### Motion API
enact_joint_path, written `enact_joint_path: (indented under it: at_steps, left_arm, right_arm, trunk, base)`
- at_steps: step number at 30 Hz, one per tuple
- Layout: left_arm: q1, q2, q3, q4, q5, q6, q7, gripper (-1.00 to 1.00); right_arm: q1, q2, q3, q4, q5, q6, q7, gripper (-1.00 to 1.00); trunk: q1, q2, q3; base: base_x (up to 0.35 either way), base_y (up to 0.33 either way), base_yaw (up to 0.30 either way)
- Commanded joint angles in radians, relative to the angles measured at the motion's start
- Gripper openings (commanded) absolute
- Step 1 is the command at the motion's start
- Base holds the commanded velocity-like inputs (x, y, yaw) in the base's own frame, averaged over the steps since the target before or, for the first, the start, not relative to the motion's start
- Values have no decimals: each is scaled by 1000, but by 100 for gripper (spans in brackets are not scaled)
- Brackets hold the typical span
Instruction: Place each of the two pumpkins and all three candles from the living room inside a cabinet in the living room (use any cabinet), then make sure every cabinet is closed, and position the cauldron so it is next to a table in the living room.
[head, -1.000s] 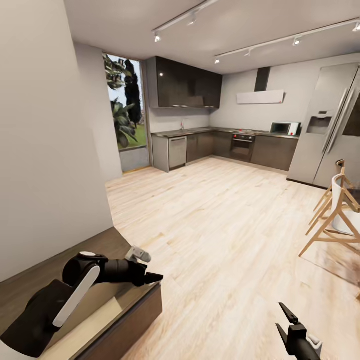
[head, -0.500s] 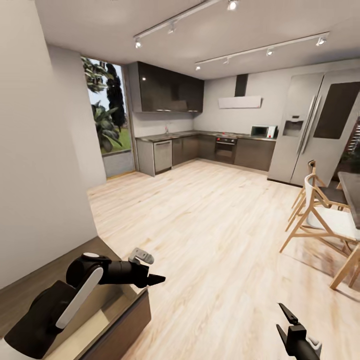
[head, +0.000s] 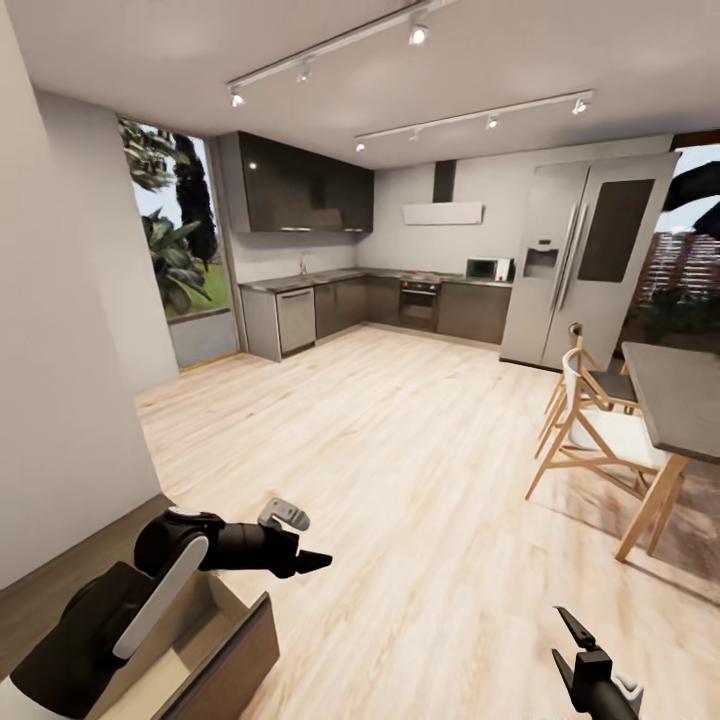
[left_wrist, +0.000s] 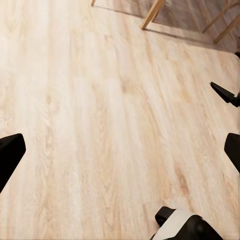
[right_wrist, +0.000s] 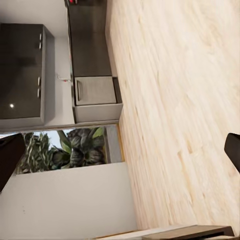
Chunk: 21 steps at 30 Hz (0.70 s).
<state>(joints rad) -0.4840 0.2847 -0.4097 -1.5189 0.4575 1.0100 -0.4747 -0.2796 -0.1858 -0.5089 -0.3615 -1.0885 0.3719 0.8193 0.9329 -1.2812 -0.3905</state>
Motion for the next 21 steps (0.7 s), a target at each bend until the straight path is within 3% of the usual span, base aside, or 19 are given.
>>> enact_joint_path:
  at_steps: [1,21]
  left_arm:
    - [-1,1,-4,-1,-5,3,-3,100]
    - [-1,-5,-12,-1,-5,2,24,100]
  right_arm:
    - [-1,0,-2,1,-7,8,1,100]
    - [-1,4,-2,1,-6,8,-5,100]
  trunk:
    - [-4,7,3]
    - [-81,147,88]
  base:
    - [0,0,-210]
    - [0,0,-210]
